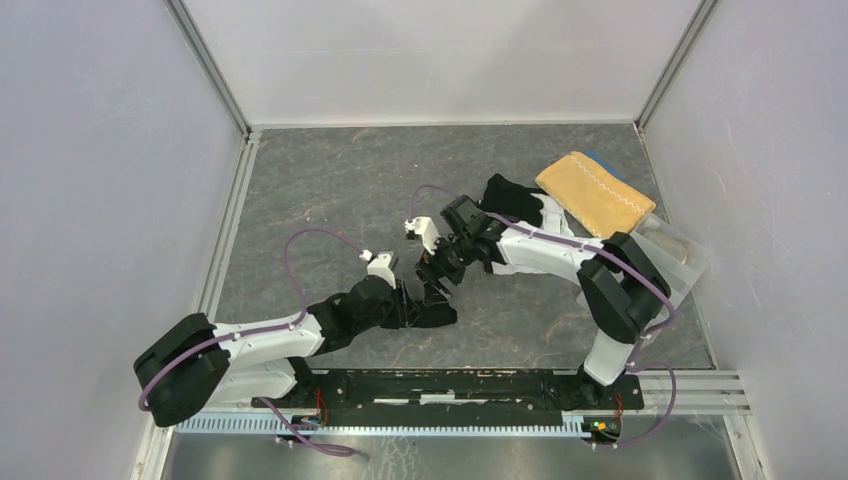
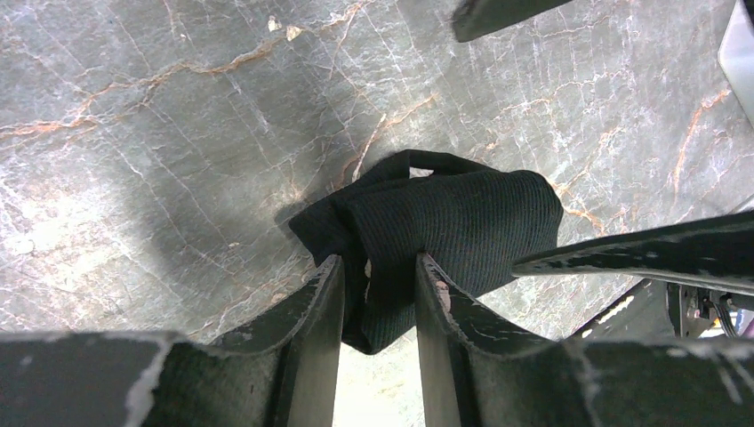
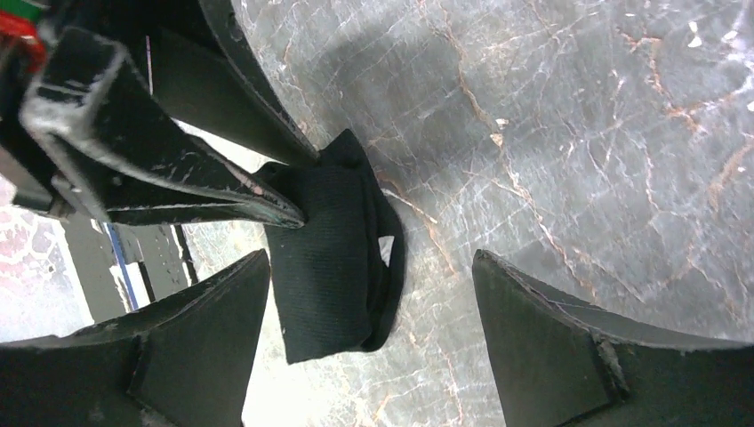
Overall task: Roll the underwear
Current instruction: Roll the underwear to the center of the board.
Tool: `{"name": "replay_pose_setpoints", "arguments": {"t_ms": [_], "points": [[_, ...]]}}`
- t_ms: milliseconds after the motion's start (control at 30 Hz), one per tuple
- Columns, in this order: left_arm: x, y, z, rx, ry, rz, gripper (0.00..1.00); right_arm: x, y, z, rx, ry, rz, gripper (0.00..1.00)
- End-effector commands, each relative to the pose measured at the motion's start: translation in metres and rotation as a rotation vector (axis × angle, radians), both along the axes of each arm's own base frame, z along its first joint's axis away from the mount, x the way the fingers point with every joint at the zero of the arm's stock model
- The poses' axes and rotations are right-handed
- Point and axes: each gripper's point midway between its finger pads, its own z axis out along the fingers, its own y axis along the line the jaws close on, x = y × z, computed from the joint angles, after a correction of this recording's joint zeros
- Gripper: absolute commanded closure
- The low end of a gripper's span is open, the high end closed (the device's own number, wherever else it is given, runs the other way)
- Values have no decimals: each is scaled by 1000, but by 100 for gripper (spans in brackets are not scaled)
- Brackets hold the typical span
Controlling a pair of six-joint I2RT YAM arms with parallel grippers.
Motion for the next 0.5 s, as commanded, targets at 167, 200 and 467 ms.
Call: {"name": "replay_pose_setpoints", "arguments": {"t_ms": [167,200,467], "points": [[-6,19,-22,137,6,-28,60,-17,-4,-33,-51,103,105,11],[-7,19,-23,136,8,-29,60,-17,-5,-36,-57,106,105,11],[-7,18,-22,137,8,-36,61,-28,-14,-61,-114,176,120,16]]}}
